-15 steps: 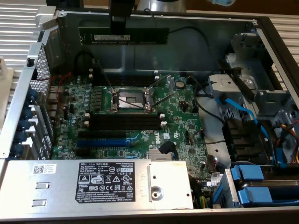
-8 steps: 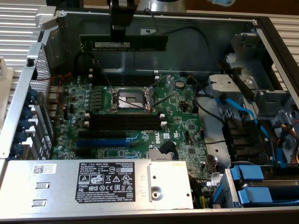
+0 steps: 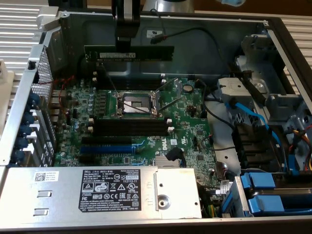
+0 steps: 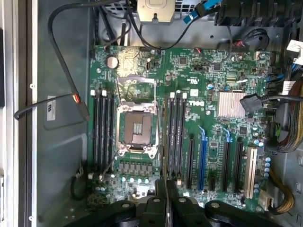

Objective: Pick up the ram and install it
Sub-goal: 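Insert the ram into the slot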

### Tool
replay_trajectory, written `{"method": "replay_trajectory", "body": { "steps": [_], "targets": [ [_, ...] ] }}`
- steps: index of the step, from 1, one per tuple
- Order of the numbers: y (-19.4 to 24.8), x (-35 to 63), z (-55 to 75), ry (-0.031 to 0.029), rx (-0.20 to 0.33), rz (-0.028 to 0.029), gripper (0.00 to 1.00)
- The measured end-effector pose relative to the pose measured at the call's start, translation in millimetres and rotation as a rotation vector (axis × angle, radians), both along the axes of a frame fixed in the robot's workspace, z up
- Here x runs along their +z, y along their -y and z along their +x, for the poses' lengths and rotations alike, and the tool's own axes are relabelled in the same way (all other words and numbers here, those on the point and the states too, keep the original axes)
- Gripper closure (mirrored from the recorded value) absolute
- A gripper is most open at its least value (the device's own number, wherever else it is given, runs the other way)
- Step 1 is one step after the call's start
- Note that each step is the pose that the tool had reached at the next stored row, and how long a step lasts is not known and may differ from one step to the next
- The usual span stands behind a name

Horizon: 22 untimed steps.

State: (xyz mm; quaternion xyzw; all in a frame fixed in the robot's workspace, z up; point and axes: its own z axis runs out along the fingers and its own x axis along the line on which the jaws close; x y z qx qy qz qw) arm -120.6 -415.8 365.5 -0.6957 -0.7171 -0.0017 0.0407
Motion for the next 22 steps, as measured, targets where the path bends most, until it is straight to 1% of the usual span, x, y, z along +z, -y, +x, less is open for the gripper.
{"method": "replay_trajectory", "body": {
  "steps": [7,11,13,19,21,22],
  "targets": [
    [4.1,-12.7,2.0,0.0001,-0.008,0.0004,0.88],
    [4.3,-20.0,4.1,0.0001,-0.016,0.0056,0.88],
    [4.3,-23.2,4.2,-0.0005,-0.025,0.0073,0.88],
    [5.2,-31.2,6.5,-0.0058,-0.03,0.0143,0.88],
    [7.5,-33.6,7.0,-0.0096,-0.031,0.0154,0.88],
    [8.9,-34.6,7.3,-0.0125,-0.031,0.0157,0.88]
  ]
}}
